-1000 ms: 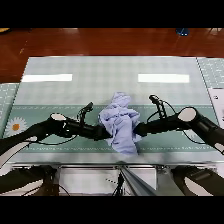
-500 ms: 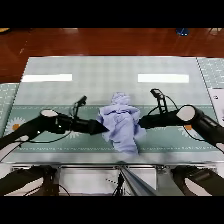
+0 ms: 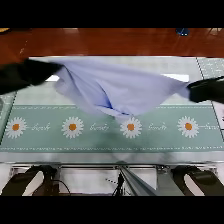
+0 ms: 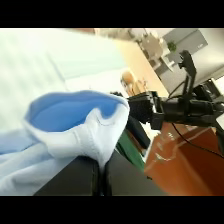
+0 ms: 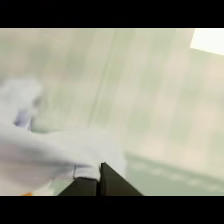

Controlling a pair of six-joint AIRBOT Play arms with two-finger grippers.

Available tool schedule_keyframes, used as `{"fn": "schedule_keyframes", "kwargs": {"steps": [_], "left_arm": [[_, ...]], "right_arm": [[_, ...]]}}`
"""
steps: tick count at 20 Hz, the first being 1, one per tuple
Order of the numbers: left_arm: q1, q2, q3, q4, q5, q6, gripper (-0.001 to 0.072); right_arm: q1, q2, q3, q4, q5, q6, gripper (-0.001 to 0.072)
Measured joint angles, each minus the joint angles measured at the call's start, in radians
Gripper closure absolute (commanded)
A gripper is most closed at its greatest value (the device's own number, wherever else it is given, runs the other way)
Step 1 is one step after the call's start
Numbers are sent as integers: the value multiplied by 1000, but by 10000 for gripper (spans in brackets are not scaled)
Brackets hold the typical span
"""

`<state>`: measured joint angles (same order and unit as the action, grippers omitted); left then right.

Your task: Fold the shirts.

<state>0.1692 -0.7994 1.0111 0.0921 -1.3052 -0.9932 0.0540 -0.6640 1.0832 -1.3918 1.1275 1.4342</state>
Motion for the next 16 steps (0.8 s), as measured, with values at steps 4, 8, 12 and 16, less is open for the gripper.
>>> {"fn": "schedule_keyframes", "kwargs": {"steps": [4,8,12,16], "left_arm": [[44,38,260,34,-2,-57,680],[58,50,451,193,-19,-156,680],[61,60,579,263,-33,-220,680],[61,77,661,291,-40,-248,680]], "right_arm": [[-25,46,199,-80,28,19,676],[-32,58,328,-197,79,26,676],[-34,62,452,-261,92,30,676],[-34,62,589,-285,58,44,677]]}}
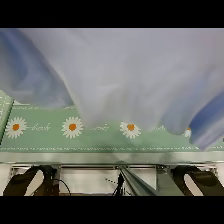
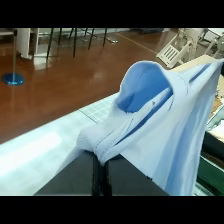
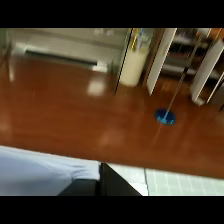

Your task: Fold the shirts.

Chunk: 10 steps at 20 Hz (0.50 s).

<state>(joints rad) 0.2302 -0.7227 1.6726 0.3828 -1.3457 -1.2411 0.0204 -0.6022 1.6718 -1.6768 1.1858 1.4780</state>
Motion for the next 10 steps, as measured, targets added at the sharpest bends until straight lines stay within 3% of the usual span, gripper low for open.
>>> {"fn": "schedule_keyframes", "kwargs": {"steps": [5,10], "left_arm": [[0,0,12,22,-24,-10,680],[-4,-14,-148,70,-42,-5,680]], "right_arm": [[0,-59,90,69,-56,6,677],[0,-270,109,128,-158,-19,677]]}}
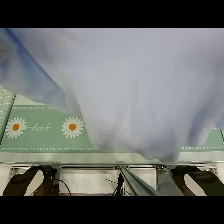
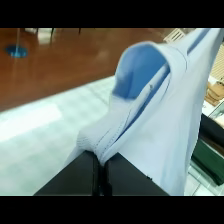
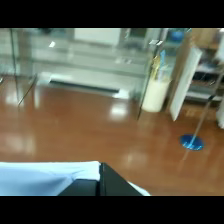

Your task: Fold the shirts.

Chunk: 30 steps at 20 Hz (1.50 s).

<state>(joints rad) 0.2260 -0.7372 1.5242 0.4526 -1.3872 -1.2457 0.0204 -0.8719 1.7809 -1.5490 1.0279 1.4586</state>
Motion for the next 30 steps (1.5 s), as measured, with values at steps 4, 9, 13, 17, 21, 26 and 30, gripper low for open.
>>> {"fn": "schedule_keyframes", "kwargs": {"steps": [4,9,13,17,21,26,30], "left_arm": [[-15,-9,-274,128,15,10,680],[-21,-30,-650,192,90,62,680],[-22,-61,-853,213,135,111,680],[-23,-79,-935,220,152,157,679],[-23,-84,-960,225,150,186,679],[-23,-86,-967,222,151,204,679],[-23,-86,-968,221,150,212,679]], "right_arm": [[1,-233,3,60,-55,-15,677],[1,-514,3,176,-40,-21,676],[1,-681,3,233,73,-22,543],[-10,-725,5,223,162,-50,251],[-70,-639,2,76,335,-93,252],[-266,-468,-203,64,516,-69,253],[-377,-235,-653,172,507,-86,149]]}}
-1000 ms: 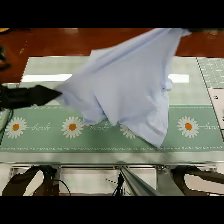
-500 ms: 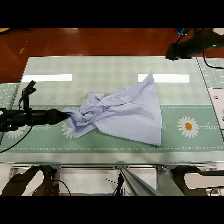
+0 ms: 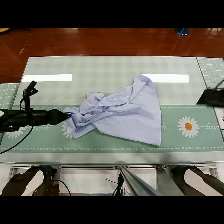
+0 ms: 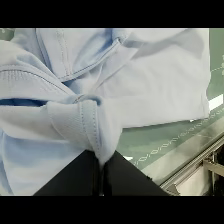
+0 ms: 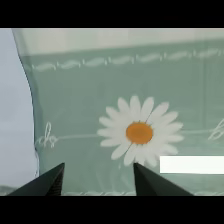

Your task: Fold the shirts.

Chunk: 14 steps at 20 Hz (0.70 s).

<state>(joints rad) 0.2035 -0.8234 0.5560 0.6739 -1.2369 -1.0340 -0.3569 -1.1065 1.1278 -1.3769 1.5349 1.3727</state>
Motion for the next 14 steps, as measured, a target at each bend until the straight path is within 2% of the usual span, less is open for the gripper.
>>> {"fn": "schedule_keyframes", "kwargs": {"steps": [3,6,11,14], "left_arm": [[0,0,0,0,0,3,679],[0,0,0,0,-2,3,679],[0,0,0,0,-19,4,679],[0,0,0,0,-19,4,679]], "right_arm": [[-30,163,-336,113,-67,-26,150],[-40,254,-571,249,-155,-43,151],[-45,302,-792,447,-291,-79,168],[-43,310,-851,495,-335,-87,169]]}}
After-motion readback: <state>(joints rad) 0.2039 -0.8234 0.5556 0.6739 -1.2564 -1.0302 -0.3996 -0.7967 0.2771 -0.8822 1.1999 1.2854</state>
